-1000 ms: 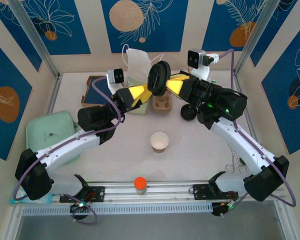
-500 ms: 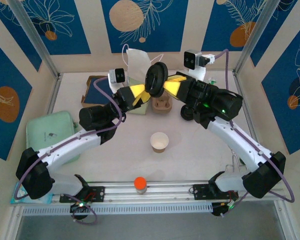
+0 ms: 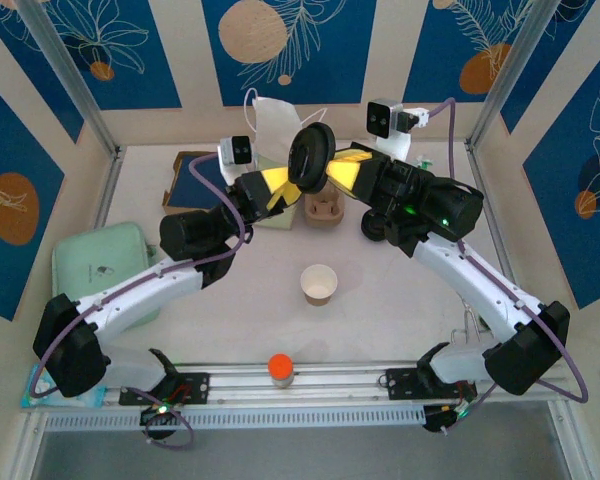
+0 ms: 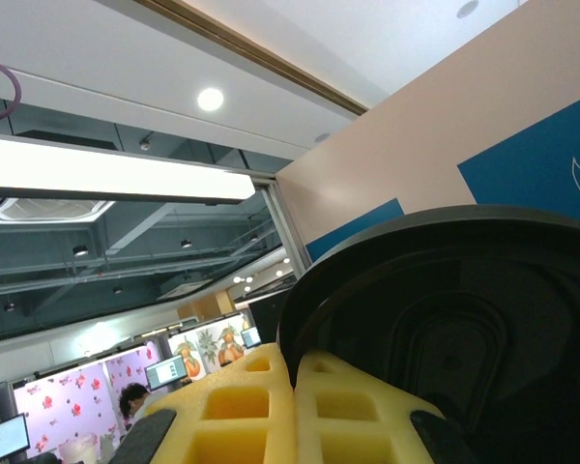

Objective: Pack the takeout coffee

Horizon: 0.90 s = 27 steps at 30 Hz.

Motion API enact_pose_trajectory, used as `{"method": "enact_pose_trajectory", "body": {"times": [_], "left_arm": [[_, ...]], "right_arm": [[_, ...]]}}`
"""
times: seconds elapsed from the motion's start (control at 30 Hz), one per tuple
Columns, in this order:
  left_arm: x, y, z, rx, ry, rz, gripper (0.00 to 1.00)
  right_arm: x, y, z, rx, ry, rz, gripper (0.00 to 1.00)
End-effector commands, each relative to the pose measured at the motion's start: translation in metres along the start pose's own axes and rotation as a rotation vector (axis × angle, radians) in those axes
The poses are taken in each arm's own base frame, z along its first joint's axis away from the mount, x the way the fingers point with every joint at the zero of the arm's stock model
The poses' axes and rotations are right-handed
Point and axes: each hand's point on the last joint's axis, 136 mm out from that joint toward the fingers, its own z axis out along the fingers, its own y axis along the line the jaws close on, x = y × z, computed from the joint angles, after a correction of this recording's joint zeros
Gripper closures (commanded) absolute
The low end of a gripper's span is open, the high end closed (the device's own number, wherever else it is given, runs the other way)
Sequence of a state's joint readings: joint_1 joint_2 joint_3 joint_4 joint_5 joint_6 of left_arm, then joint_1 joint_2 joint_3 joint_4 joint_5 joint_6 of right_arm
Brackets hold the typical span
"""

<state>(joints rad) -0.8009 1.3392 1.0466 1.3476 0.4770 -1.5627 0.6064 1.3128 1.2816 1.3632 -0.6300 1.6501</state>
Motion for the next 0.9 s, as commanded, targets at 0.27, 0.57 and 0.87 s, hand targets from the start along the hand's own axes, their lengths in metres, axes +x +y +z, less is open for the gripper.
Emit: {"method": "enact_pose_trajectory", "body": {"times": [0.27,0.57,0.87], "left_arm": [[-0.004,-0.036,0.007,0.102,-0.018,0.037,0.67],[-0.005,-0.027,0.004,0.084,-0.031,0.025,0.77],[-0.004,-0.022,0.001,0.069,-0.038,0.022,0.83]], "right_arm": [[0.002,-0.013,-0.02,0.07,-0.053,-0.008,1.0],[0.004,-0.022,-0.026,0.119,-0.061,-0.003,1.0],[0.005,-0.026,-0.031,0.176,-0.058,-0.017,1.0]]}}
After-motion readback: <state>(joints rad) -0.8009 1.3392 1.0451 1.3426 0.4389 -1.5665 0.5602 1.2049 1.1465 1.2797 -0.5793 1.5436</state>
